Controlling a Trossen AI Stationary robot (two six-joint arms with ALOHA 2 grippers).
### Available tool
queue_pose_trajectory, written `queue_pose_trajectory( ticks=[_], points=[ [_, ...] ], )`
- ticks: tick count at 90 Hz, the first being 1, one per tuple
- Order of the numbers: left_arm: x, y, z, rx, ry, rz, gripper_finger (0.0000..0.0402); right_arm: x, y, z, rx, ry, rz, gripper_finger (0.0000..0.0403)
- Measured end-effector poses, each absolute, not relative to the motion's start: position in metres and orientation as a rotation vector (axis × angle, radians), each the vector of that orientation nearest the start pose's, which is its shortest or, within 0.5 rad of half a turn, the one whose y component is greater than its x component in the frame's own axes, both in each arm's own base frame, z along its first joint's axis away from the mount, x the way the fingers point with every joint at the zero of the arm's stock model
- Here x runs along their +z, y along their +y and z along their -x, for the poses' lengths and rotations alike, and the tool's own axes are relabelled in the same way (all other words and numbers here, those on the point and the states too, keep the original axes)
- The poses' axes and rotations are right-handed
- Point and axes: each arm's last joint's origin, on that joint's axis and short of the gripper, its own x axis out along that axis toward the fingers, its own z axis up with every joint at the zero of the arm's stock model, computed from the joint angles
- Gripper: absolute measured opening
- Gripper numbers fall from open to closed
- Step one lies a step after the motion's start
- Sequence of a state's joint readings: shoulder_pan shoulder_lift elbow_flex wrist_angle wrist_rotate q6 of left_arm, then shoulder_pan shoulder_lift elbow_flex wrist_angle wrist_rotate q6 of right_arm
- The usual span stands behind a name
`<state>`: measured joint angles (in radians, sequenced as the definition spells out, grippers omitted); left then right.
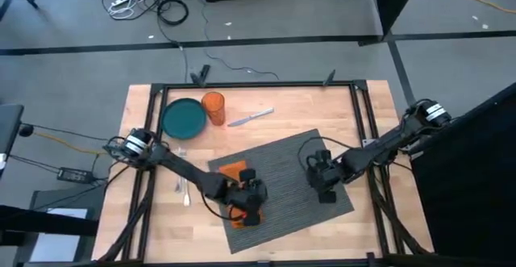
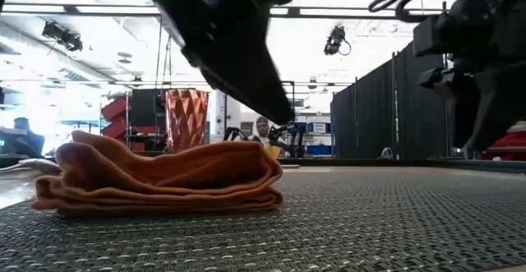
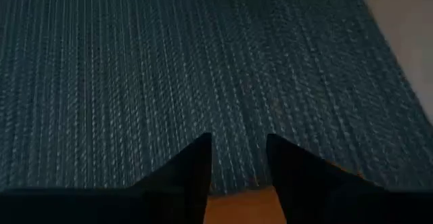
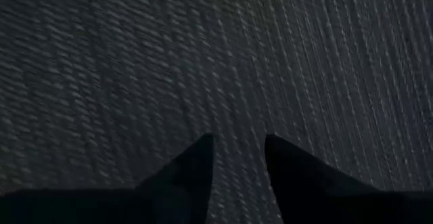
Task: Set table place
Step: Adjust the black placemat
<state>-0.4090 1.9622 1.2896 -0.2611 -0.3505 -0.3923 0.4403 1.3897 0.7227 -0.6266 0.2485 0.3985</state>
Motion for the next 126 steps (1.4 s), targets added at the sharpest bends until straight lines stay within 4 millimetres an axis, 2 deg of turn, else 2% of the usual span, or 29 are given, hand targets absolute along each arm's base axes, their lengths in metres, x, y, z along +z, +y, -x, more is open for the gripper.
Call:
queue_pose_trajectory(
  ticks=[11,19,52,75,86,99,110,126],
  points=[
    [0.143,-0.143,-0.383,0.139,0.908,-0.013,0.0126,0.156,0.086,-0.205,-0.111,1.227,0.063,0.0111],
    [0.137,-0.135,-0.385,0.162,0.942,-0.018,0.0126,0.151,0.086,-0.2,-0.131,1.25,0.032,0.0111],
    [0.135,-0.126,-0.376,0.197,1.057,-0.063,0.0126,0.131,0.121,-0.197,-0.108,1.255,-0.045,0.0111],
    [0.138,-0.126,-0.377,0.188,1.072,-0.089,0.0126,0.136,0.134,-0.192,-0.087,1.201,-0.125,0.0111],
    [0.147,-0.128,-0.381,0.182,1.053,-0.082,0.0126,0.145,0.134,-0.188,-0.05,1.197,-0.161,0.0111],
    [0.18,-0.138,-0.378,0.225,1.045,-0.02,0.0126,0.162,0.131,-0.186,-0.044,1.119,-0.215,0.0111],
    [0.198,-0.143,-0.357,0.37,1.121,0.043,0.0126,0.172,0.128,-0.185,-0.075,1.039,-0.245,0.0111],
    [0.217,-0.145,-0.31,0.636,1.22,0.153,0.0126,0.173,0.132,-0.196,-0.136,0.887,-0.245,0.0111]
  ],
)
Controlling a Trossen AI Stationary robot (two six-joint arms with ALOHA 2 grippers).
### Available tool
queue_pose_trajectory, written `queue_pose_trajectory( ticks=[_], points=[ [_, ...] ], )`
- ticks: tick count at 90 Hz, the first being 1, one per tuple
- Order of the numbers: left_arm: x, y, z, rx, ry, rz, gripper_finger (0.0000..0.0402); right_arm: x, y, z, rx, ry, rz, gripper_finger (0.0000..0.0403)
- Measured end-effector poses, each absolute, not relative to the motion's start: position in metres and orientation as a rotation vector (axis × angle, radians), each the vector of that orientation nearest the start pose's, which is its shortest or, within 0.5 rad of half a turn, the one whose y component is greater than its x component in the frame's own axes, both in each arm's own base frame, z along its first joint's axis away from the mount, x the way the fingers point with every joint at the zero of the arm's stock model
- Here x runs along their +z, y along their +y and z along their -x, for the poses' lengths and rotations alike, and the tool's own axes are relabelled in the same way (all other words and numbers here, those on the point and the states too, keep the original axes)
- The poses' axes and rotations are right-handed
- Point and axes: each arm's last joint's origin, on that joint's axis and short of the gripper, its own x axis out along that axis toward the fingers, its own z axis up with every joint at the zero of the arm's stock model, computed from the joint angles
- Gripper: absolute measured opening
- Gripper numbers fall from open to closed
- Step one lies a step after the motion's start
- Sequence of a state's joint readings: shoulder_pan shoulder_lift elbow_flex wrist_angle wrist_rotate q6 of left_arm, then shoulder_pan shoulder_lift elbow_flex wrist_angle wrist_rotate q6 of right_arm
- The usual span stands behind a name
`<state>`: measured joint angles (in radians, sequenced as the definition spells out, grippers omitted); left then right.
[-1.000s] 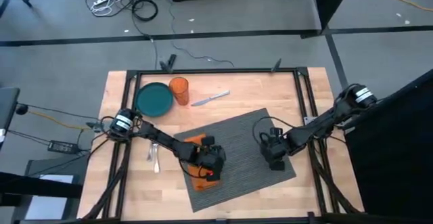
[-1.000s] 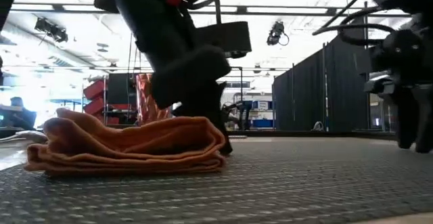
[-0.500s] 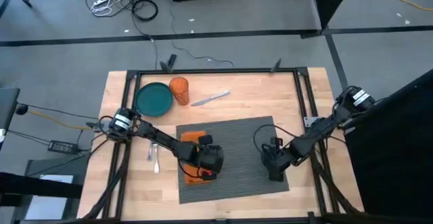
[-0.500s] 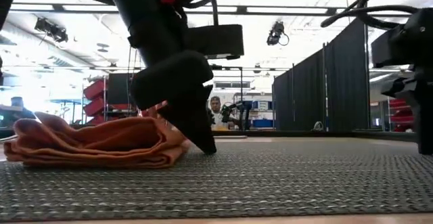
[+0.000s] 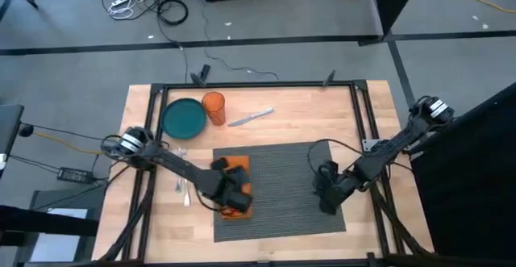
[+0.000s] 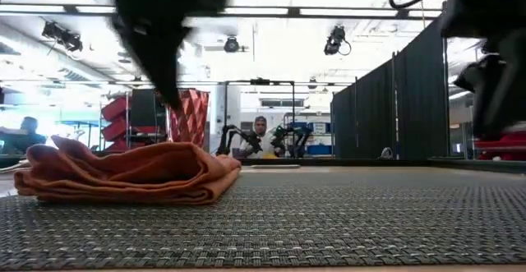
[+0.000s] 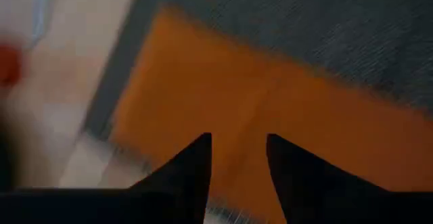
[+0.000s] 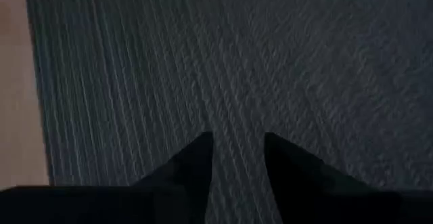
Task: Set table place
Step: Adjust the black placemat
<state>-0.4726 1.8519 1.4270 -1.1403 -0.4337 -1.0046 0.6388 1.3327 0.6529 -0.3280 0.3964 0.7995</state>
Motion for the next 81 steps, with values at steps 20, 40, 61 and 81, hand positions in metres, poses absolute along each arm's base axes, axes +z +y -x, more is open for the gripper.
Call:
queue_pose_trajectory(
  ticks=[20,40,61,81],
  points=[
    [0.233,-0.132,-0.253,0.881,1.209,0.283,0.0126,0.156,0.144,-0.226,-0.122,0.726,-0.216,0.0111],
    [0.22,-0.102,-0.202,1.028,1.248,0.494,0.0126,0.123,0.156,-0.255,-0.068,0.626,-0.181,0.0111],
    [0.189,-0.09,-0.175,1.057,1.372,0.609,0.0126,0.083,0.159,-0.276,-0.126,0.476,-0.125,0.0111],
    [0.157,-0.083,-0.16,1.047,1.403,0.656,0.0126,0.071,0.163,-0.278,-0.082,0.458,-0.115,0.0111]
  ],
)
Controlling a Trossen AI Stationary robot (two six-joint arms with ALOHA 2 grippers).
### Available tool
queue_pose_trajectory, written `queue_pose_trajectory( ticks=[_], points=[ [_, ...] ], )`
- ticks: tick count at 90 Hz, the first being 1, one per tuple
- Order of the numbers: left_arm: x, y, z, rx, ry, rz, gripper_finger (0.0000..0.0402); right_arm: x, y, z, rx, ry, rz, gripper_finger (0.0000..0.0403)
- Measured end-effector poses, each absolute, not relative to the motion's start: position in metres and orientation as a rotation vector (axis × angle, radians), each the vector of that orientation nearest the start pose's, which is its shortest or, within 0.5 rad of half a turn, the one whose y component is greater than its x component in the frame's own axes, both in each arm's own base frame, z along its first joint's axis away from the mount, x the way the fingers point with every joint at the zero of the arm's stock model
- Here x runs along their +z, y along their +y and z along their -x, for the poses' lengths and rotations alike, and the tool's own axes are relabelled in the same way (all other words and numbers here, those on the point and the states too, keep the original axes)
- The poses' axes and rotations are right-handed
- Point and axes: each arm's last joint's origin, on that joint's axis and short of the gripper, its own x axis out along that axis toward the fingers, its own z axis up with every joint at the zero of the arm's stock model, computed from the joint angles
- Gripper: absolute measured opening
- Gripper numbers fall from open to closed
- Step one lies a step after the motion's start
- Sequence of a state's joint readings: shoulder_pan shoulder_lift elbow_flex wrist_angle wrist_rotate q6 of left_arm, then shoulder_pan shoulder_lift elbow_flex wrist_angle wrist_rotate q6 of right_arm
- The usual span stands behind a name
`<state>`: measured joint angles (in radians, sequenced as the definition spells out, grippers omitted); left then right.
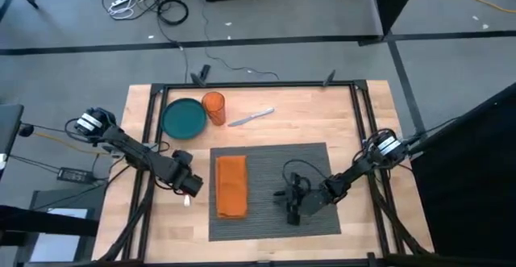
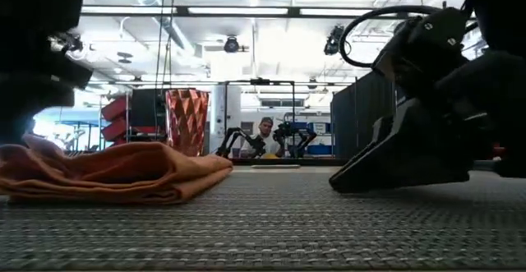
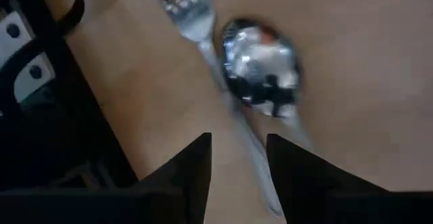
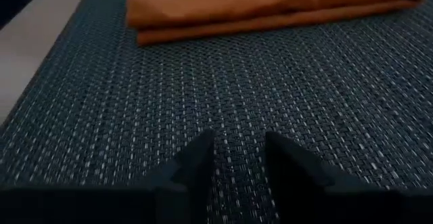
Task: Set table place
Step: Adjust the black placemat, then put the silver fork on top of the orange table napkin
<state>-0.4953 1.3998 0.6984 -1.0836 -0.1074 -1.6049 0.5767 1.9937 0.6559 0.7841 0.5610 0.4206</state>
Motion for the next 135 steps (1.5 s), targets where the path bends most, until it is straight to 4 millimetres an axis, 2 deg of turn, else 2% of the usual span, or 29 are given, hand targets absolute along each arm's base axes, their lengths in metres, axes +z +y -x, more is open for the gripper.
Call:
queue_pose_trajectory(
  ticks=[14,41,57,82,108,118,135],
  points=[
    [0.143,-0.077,-0.155,1.059,1.394,0.679,0.0126,0.077,0.163,-0.278,-0.07,0.447,-0.079,0.0111],
    [0.144,-0.069,-0.155,1.097,1.308,0.629,0.0126,0.077,0.163,-0.278,-0.067,0.449,-0.072,0.0111],
    [0.136,-0.061,-0.154,1.11,1.266,0.666,0.0126,0.077,0.164,-0.278,-0.062,0.451,-0.073,0.0111],
    [0.138,-0.055,-0.155,1.114,1.18,0.666,0.0126,0.077,0.164,-0.277,-0.059,0.455,-0.071,0.0111],
    [0.127,-0.047,-0.147,1.15,1.154,0.669,0.0125,0.077,0.165,-0.276,-0.053,0.456,-0.071,0.0111],
    [0.128,-0.047,-0.149,1.142,1.142,0.673,0.0099,0.077,0.166,-0.276,-0.046,0.457,-0.071,0.0111],
    [0.128,-0.048,-0.15,1.131,1.13,0.668,0.0012,0.077,0.167,-0.275,-0.042,0.458,-0.07,0.0111]
  ],
)
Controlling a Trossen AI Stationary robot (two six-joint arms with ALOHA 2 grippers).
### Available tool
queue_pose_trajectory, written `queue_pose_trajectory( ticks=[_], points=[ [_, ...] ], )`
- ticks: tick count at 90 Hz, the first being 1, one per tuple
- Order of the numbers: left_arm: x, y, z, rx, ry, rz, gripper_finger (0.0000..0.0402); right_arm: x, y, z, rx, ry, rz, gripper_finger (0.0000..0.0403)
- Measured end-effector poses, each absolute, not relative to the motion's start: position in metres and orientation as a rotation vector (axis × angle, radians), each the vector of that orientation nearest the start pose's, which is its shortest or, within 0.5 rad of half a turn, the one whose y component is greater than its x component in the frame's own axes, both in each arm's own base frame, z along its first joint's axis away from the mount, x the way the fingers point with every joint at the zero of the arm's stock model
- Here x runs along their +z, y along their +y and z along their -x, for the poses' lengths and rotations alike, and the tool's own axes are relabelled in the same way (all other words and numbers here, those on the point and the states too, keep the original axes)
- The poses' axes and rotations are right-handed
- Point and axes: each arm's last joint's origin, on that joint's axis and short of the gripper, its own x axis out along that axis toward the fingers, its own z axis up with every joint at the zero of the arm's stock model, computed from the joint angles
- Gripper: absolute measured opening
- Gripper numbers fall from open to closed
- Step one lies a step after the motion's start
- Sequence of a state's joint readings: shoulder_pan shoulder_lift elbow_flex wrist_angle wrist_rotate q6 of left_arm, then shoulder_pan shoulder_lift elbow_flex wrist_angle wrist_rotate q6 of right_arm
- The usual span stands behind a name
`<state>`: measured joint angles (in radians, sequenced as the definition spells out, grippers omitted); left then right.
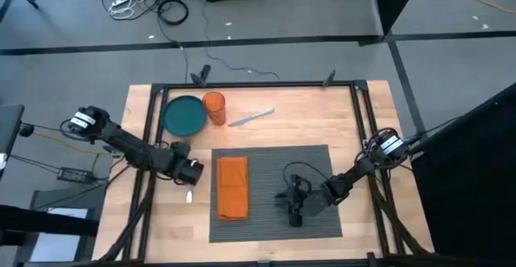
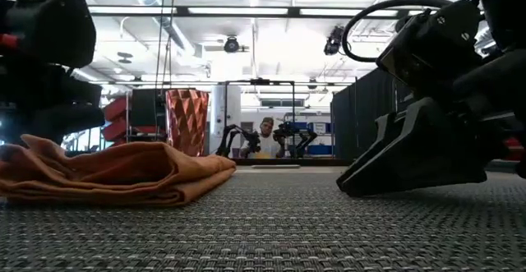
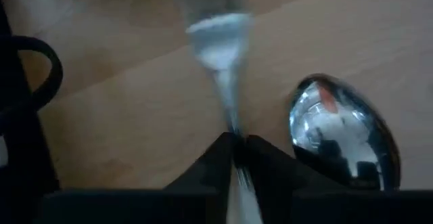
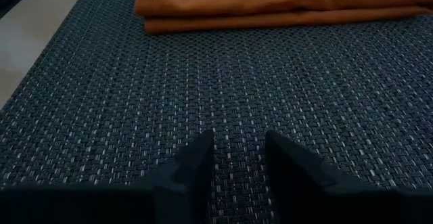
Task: Set table place
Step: Put the silver fork on top of the orange table napkin
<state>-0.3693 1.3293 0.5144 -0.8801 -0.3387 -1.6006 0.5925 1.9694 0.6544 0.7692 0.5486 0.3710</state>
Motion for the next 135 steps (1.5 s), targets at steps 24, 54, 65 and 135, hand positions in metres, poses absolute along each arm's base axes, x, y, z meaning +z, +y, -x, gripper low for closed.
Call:
queue_pose_trajectory(
  ticks=[24,54,65,135],
  points=[
    [0.155,-0.057,-0.162,1.107,1.152,0.631,0.0003,0.077,0.168,-0.275,-0.04,0.458,-0.07,0.0111],
    [0.231,-0.096,-0.206,0.875,0.988,0.748,0.0001,0.077,0.168,-0.275,-0.039,0.458,-0.071,0.0111],
    [0.235,-0.114,-0.23,0.801,0.91,0.793,0.0001,0.077,0.168,-0.275,-0.04,0.454,-0.078,0.0111],
    [0.18,-0.17,-0.305,1.055,0.755,0.902,0.0,0.078,0.17,-0.274,-0.035,0.451,-0.093,0.0112]
  ],
)
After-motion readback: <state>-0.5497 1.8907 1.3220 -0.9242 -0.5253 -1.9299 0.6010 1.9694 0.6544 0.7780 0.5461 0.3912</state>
